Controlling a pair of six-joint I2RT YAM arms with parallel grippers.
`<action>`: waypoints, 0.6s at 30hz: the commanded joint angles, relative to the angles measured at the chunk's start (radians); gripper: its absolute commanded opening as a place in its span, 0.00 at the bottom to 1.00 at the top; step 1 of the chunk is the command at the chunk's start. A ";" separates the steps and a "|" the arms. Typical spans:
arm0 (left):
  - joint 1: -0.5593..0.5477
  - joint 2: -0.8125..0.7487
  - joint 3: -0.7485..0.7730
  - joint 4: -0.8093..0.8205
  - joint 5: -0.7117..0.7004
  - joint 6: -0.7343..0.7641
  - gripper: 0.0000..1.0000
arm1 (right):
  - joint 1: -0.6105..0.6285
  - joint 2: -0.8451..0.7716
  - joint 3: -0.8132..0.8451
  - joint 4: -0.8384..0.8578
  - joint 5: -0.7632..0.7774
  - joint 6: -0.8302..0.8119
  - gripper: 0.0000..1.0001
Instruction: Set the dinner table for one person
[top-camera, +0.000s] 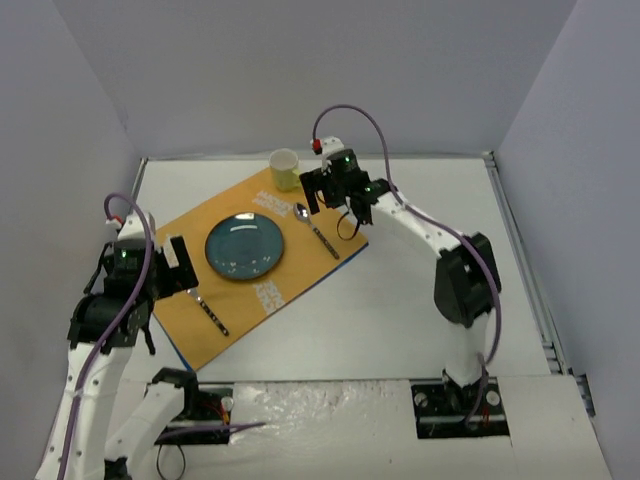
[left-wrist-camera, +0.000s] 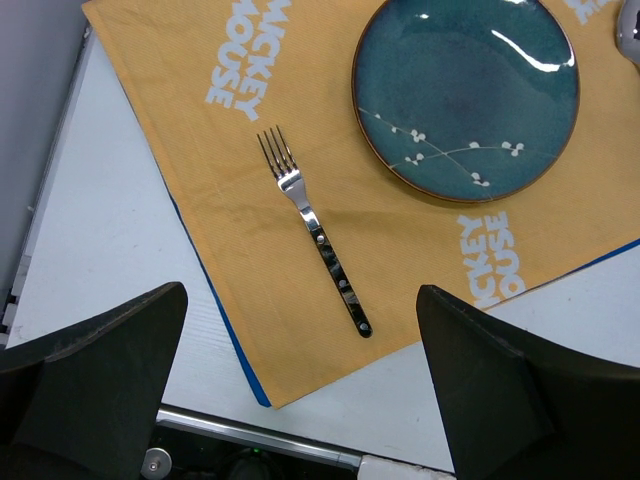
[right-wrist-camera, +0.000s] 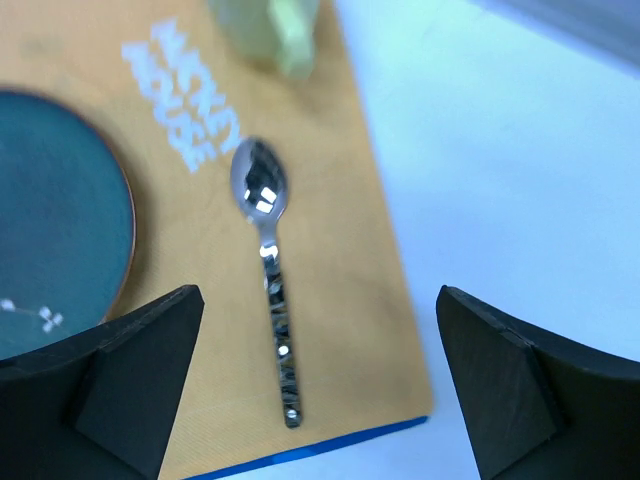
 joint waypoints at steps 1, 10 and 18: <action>-0.003 -0.019 0.081 -0.020 -0.012 0.023 0.97 | -0.040 -0.241 -0.043 0.109 0.193 0.033 1.00; -0.038 -0.041 0.185 -0.089 -0.032 0.074 0.97 | -0.151 -0.649 -0.256 0.118 0.406 0.118 1.00; -0.041 -0.095 0.219 -0.137 -0.025 0.099 0.97 | -0.163 -0.996 -0.414 0.118 0.495 0.055 1.00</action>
